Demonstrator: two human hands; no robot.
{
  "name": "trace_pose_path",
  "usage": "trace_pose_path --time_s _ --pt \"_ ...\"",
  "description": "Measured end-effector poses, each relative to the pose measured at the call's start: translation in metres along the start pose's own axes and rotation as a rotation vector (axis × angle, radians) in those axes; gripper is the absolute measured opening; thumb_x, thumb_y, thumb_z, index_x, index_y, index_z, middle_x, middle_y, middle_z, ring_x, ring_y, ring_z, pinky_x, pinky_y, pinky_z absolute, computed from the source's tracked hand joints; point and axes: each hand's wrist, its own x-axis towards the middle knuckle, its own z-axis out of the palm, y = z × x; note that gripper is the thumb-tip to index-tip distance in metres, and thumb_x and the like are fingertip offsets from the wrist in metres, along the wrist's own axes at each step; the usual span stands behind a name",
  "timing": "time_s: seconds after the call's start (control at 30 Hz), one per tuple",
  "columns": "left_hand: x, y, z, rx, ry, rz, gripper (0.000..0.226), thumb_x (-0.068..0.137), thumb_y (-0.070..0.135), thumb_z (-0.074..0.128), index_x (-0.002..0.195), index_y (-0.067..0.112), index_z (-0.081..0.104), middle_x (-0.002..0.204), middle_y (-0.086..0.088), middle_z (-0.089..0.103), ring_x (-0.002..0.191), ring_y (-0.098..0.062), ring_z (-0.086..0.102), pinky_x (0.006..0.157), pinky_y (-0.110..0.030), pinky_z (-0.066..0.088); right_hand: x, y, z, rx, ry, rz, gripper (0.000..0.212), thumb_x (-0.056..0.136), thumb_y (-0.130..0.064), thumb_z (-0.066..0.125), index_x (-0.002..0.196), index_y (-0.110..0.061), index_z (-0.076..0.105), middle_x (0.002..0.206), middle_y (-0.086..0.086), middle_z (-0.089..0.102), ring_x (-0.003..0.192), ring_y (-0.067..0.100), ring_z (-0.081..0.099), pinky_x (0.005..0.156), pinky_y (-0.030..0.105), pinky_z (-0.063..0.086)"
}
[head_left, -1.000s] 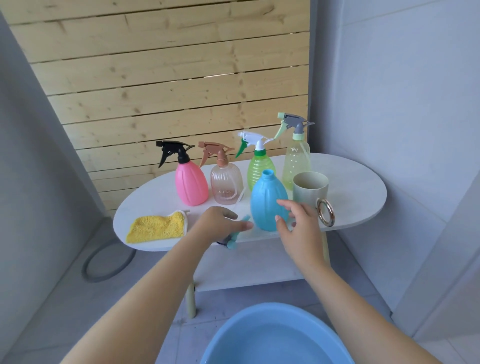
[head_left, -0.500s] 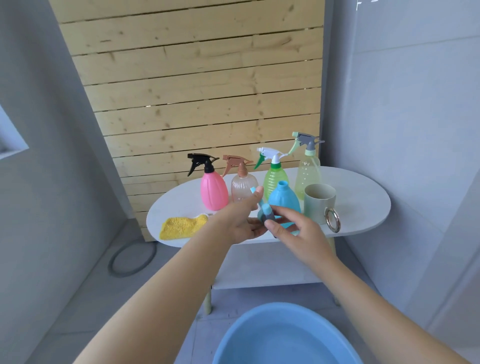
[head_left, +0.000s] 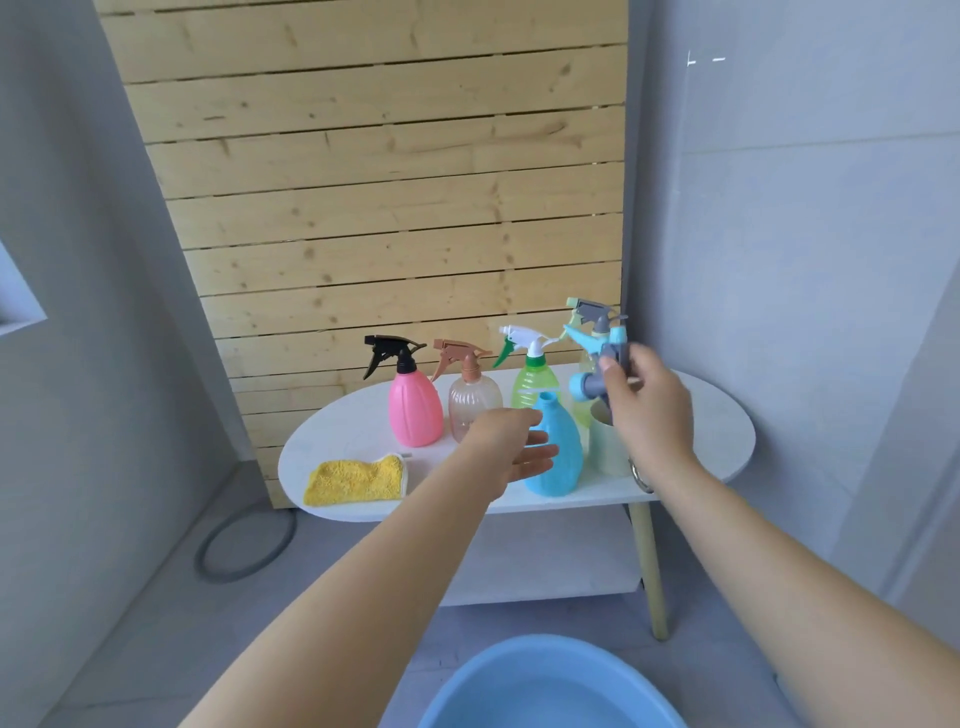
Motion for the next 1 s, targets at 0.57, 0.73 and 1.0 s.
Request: trace_pose_path --time_s 0.57,0.73,1.0 --pt "0.059 -0.014 0.013 0.428 0.266 0.389 0.032 0.093 0.01 0.048 0.123 0.013 0.059 0.122 -0.002 0.062 0.108 -0.023 0.059 0.082 -0.027 0.047 0.085 -0.032 0.012 -0.227 -0.093 -0.145 0.028 0.099 -0.031 0.038 0.101 -0.012 0.059 0.092 0.005 0.064 0.085 0.027 0.058 0.069 0.034 0.044" --pt "0.068 -0.02 0.02 0.457 0.257 0.419 0.034 0.094 0.013 0.052 0.127 0.014 0.056 0.127 -0.001 0.058 0.112 -0.02 0.056 0.082 -0.024 0.044 0.084 -0.015 0.031 -0.278 -0.173 -0.119 0.028 0.098 -0.032 0.04 0.104 -0.014 0.059 0.095 0.003 0.065 0.086 0.026 0.058 0.071 0.034 0.044" --pt "0.092 -0.034 0.017 0.543 0.26 0.43 0.05 0.09 0.022 0.063 0.136 0.012 0.049 0.133 -0.006 0.053 0.117 -0.022 0.053 0.091 -0.027 0.042 0.089 0.014 0.057 -0.321 -0.533 -0.11 0.022 0.093 -0.039 0.053 0.106 -0.029 0.069 0.063 -0.007 0.057 0.064 0.012 0.049 0.059 0.028 0.033"
